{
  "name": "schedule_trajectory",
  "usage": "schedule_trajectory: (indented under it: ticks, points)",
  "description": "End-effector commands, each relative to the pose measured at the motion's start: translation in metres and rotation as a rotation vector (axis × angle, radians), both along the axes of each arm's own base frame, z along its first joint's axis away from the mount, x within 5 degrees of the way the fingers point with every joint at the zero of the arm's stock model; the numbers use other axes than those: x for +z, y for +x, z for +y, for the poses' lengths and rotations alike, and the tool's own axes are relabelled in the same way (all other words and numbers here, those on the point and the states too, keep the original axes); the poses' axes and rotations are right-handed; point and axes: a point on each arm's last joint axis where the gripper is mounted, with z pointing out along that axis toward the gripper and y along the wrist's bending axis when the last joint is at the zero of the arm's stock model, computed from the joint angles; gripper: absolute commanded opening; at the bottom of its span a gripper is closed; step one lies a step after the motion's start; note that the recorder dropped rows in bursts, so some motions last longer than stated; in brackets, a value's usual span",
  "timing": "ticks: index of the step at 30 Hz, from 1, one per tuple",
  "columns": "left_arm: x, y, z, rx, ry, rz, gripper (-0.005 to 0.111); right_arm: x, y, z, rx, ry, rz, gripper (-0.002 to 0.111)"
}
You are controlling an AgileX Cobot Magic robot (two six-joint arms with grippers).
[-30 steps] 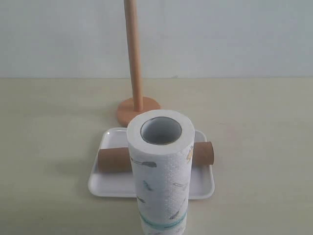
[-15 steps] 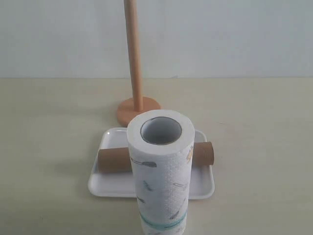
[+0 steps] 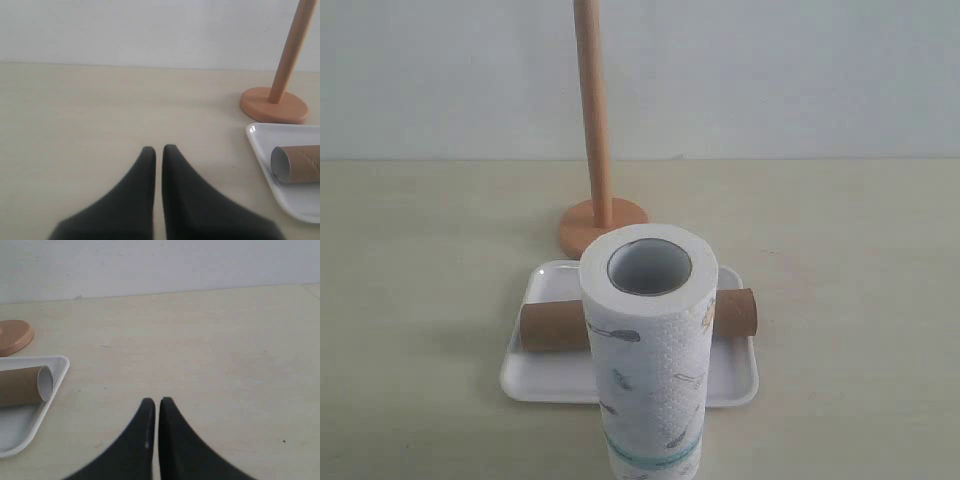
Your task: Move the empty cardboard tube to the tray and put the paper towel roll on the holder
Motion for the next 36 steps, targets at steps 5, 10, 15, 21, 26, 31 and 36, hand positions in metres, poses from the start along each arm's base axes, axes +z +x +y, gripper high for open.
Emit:
schedule_trajectory:
  ticks: [5, 10, 15, 21, 26, 31, 36]
  points:
    - [-0.001, 0.000, 0.000, 0.000, 0.005, 0.004, 0.004, 0.001, 0.000, 0.000, -0.006, -0.004, -0.015, 0.003]
    - [-0.001, 0.000, 0.000, 0.000, 0.005, 0.004, 0.004, 0.004, 0.001, -0.001, -0.012, -0.004, -0.051, 0.003]
    - [-0.001, 0.000, 0.000, 0.000, 0.005, 0.004, 0.004, 0.015, 0.002, -0.003, -0.030, -0.001, -0.165, 0.003]
    - [-0.001, 0.000, 0.000, 0.000, 0.005, 0.004, 0.004, 0.040, 0.001, -0.006, -0.073, -0.001, -0.444, 0.003]
    - [-0.001, 0.000, 0.000, 0.000, 0.005, 0.004, 0.004, 0.058, -0.004, -0.009, -0.108, -0.054, -0.657, 0.003]
    - [-0.001, 0.000, 0.000, 0.000, 0.005, 0.004, 0.004, 0.061, -0.004, -0.007, -0.087, -0.123, -0.664, 0.003]
    - [-0.001, 0.000, 0.000, 0.000, 0.005, 0.004, 0.004, 0.077, 0.008, 0.000, -0.015, -0.166, -0.616, 0.003]
